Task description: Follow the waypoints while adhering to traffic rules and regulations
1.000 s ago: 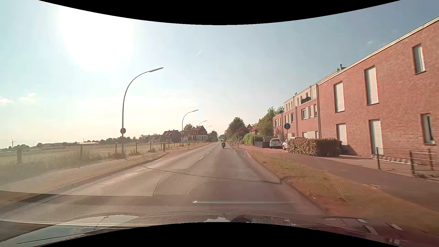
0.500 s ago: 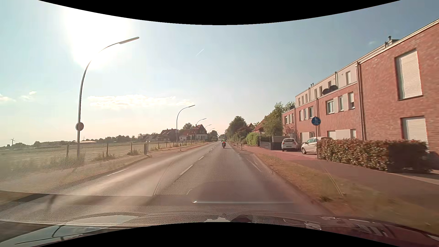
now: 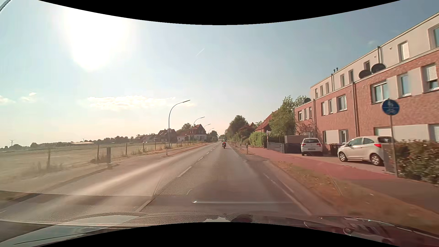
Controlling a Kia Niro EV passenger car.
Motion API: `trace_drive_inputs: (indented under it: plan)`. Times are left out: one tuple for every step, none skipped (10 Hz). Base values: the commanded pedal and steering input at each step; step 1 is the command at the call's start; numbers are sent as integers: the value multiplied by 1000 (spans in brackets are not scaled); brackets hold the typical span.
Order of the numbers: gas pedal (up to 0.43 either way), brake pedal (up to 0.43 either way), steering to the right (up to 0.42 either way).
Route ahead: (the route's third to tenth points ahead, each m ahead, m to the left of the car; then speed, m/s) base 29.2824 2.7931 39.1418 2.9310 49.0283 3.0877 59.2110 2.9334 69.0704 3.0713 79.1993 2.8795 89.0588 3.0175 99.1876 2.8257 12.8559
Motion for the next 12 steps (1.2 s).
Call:
trace_drive_inputs:
  plan:
    - [177,0,-2]
    - [177,0,-2]
    - [177,0,-2]
    - [177,0,-2]
    - [177,0,-2]
    - [177,0,-2]
    - [177,0,-2]
    - [177,0,-2]
    - [177,0,-2]
    - [177,0,-2]
    - [177,0,-2]
    - [177,0,-2]
